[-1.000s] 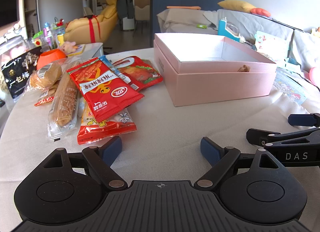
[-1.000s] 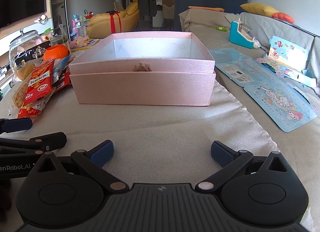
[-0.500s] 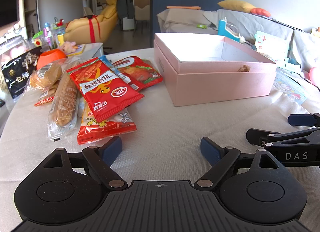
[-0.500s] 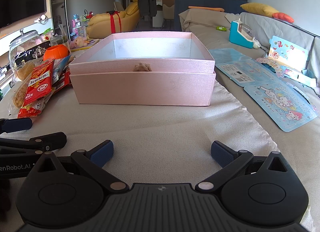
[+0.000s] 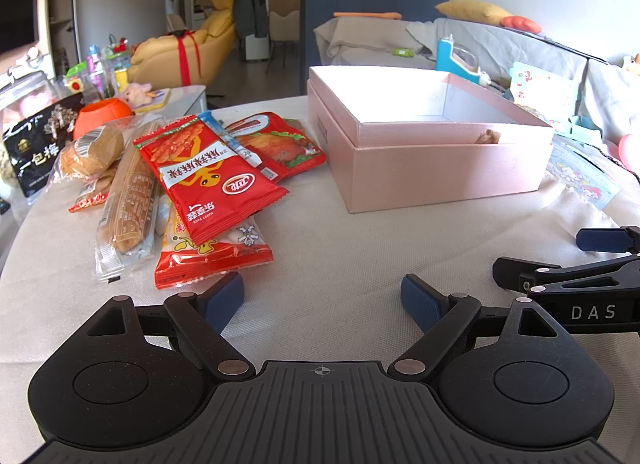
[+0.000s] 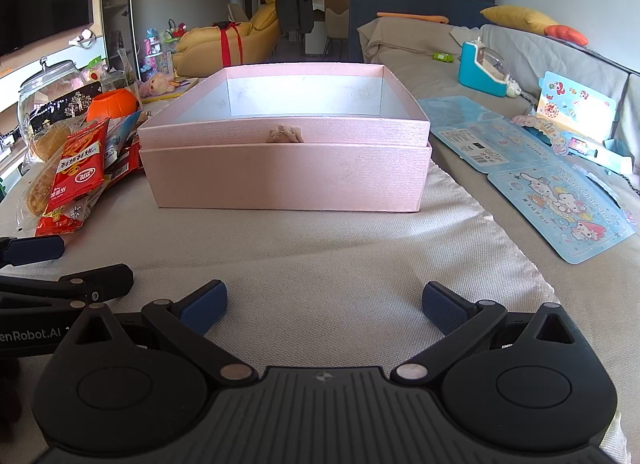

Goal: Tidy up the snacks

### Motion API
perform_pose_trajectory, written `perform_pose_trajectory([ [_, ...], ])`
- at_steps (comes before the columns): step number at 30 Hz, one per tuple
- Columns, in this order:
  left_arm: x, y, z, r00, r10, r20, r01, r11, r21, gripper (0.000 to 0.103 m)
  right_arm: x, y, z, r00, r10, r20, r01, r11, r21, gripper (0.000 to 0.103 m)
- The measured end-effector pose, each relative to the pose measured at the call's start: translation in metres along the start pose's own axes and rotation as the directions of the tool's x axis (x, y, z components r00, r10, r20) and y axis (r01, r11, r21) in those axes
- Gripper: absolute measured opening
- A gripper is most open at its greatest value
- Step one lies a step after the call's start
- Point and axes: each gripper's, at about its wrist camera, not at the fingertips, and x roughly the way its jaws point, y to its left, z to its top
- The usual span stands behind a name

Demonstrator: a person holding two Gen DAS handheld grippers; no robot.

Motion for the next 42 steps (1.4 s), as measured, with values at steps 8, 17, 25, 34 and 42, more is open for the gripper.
perform_pose_trajectory([
  [8,-0.001,0.0,0.001,1.0,0.003,0.0,-0.003,1.0,0.003,0.091,0.0,0.0,0.0,1.0,0.0,0.0,0.0,1.0,0.0,0.103],
  [17,-0.003,0.0,0.002,1.0,0.0,0.0,0.0,1.0,0.0,0.091,0.0,0.0,-0.001,1.0,0.0,0.001,0.0,1.0,0.0,0.103],
  [25,-0.005,0.027,0.015,0.997,-0.076,-0.022,0.075,0.996,-0.04,0.076,0.023,0.007,0.033,0.983,-0.011,-0.181,0.019,0.999,0.045,0.103],
  [34,-0.057,0.076,0.038,0.988,-0.122,0.096,0.131,0.986,-0.098,0.074,0.031,0.02,0.053,0.976,0.004,-0.219,-0.015,0.999,-0.051,0.095],
  [42,-0.061,0.14,0.042,0.995,0.003,0.1,0.02,0.974,-0.225,0.074,0.055,0.046,0.102,0.964,0.211,-0.162,-0.208,0.978,0.033,0.096],
])
